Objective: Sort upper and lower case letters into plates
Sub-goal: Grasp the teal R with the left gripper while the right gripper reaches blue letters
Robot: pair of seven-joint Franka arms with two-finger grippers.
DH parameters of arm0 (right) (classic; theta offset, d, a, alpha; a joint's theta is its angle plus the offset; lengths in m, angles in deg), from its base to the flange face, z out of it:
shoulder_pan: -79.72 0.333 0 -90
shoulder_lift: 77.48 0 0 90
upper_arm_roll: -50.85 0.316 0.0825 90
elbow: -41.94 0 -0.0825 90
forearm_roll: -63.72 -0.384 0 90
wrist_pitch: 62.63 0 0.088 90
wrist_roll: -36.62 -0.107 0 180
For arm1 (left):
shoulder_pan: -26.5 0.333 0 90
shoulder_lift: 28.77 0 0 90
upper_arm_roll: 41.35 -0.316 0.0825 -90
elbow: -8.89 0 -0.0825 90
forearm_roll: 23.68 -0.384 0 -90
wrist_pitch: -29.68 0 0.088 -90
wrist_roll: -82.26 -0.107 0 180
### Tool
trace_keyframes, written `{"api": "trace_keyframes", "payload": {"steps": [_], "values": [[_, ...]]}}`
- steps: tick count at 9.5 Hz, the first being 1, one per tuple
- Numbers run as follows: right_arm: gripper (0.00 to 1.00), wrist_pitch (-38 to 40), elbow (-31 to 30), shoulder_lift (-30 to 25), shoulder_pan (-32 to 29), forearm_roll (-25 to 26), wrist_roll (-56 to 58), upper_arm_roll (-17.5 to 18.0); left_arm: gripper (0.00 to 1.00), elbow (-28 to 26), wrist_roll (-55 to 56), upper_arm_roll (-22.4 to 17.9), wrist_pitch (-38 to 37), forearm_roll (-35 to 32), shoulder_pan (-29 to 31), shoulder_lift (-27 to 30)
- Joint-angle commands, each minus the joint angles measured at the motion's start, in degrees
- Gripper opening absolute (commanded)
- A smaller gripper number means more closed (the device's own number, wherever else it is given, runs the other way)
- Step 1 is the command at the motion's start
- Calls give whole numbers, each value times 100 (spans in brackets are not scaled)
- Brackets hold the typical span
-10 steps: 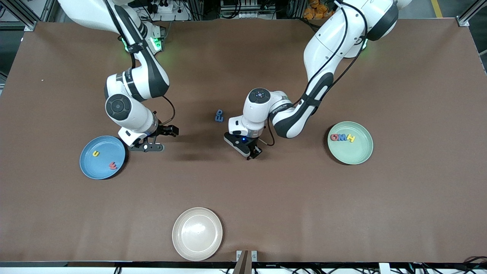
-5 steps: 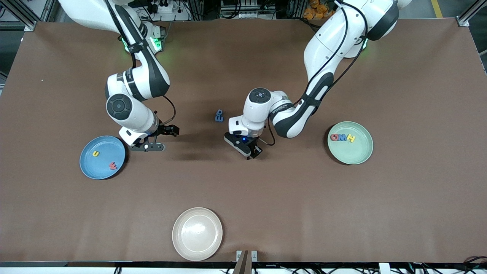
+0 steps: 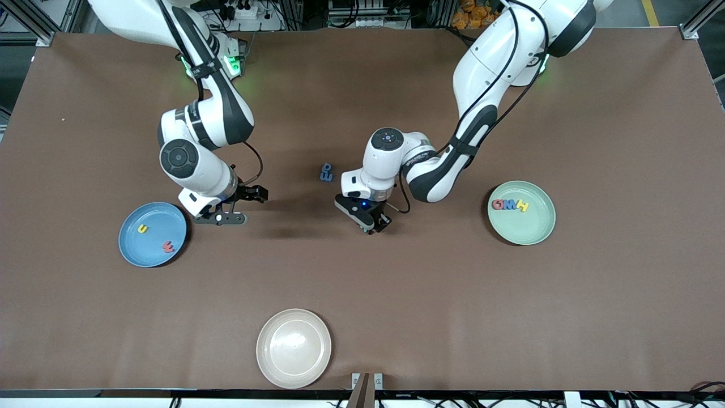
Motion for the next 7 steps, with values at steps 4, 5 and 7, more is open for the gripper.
{"api": "trace_keyframes", "payload": {"steps": [4, 5, 7], "values": [[100, -59, -175, -187, 55, -101, -86, -14, 2, -348, 137, 64, 7, 68, 49, 46], [100, -76, -174, -178, 125, -110, -86, -14, 2, -348, 137, 64, 7, 68, 75, 46], [100, -155, -253, -187, 274, -110, -217, -14, 2, -365, 137, 117, -19, 77, 154, 98]]}}
